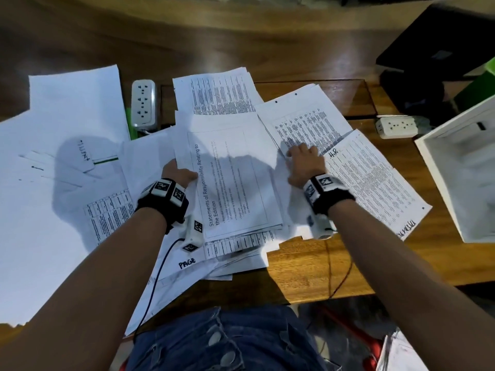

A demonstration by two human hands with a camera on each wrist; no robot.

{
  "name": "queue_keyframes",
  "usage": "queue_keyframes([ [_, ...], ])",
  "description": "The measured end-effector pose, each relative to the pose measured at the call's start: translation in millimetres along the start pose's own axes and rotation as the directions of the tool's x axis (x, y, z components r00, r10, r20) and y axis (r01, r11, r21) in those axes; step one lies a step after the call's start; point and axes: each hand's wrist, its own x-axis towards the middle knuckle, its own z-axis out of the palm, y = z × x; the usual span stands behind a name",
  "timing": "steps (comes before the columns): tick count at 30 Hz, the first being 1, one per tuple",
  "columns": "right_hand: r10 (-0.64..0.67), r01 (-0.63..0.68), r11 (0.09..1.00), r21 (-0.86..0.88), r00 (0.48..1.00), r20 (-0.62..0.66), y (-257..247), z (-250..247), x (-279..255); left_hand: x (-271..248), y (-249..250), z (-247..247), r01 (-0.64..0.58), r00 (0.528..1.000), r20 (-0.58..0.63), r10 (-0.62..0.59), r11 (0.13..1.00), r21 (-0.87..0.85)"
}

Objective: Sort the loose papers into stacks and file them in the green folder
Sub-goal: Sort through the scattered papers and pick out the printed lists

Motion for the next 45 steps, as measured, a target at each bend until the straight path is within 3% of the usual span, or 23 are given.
queue_keyframes([
  [5,-0.012,0.031,0.977,-0.212,0.996,0.089,64.2,-11.6,3.9,0.6,-2.2,-2.1,0.018,1.0,0.013,-0.018,0.999,0.027],
  [9,-0.015,0.066,0.956,-0.287,0.984,0.176,76.9,-18.5,12.9,-0.3,1.9,-3.2,0.043,0.999,0.016,-0.044,0.996,0.078],
  [18,-0.109,0.143,0.981,-0.134,0.966,0.236,84.3,-22.4,35.2,-7.4,6.0,-0.1,0.038,0.999,0.014,-0.039,0.995,0.087],
  [21,-0.143,0.163,0.977,-0.134,0.979,0.145,72.3,-44.2,52.0,-7.8,6.1,-2.7,0.032,0.999,-0.016,-0.032,0.999,0.022],
  [26,-0.13,0.147,0.984,0.097,0.978,-0.165,44.8,-68.5,84.1,-9.8,7.1,-4.4,0.026,0.999,-0.042,-0.028,0.998,-0.053],
  [28,-0.129,0.164,0.958,0.234,0.979,-0.157,33.1,-65.8,95.0,-8.3,5.3,-4.7,0.038,0.998,-0.04,-0.04,0.998,-0.056],
  [31,-0.205,0.198,0.89,0.412,0.978,-0.027,24.9,-61.0,98.2,-8.6,4.2,-4.6,0.047,0.998,-0.029,-0.049,0.997,-0.056],
  [34,-0.187,0.223,0.9,0.374,0.974,-0.13,35.4,-60.9,99.9,-7.1,5.5,-5.7,0.052,0.998,-0.016,-0.053,0.997,-0.051],
  [35,-0.123,0.167,0.925,0.342,0.981,-0.148,42.3,-62.4,100.1,-5.4,4.5,-5.7,0.057,0.998,-0.014,-0.058,0.997,-0.05],
  [37,0.124,-0.087,0.955,0.284,0.985,-0.117,64.0,-61.1,102.6,-4.0,3.6,-5.8,0.063,0.998,-0.015,-0.064,0.997,-0.05],
  [40,0.448,-0.452,0.866,0.215,0.891,0.069,96.6,-56.8,93.9,-1.5,1.9,-4.8,0.068,0.998,-0.008,-0.069,0.997,-0.044],
  [42,0.516,-0.543,0.816,0.198,0.839,0.174,112.3,-51.7,85.6,-1.2,1.6,-4.6,0.065,0.998,-0.005,-0.065,0.997,-0.039],
  [45,0.504,-0.545,0.815,0.195,0.834,0.227,120.3,-45.0,80.1,-1.0,1.1,-5.4,0.048,0.999,-0.003,-0.048,0.998,-0.036],
])
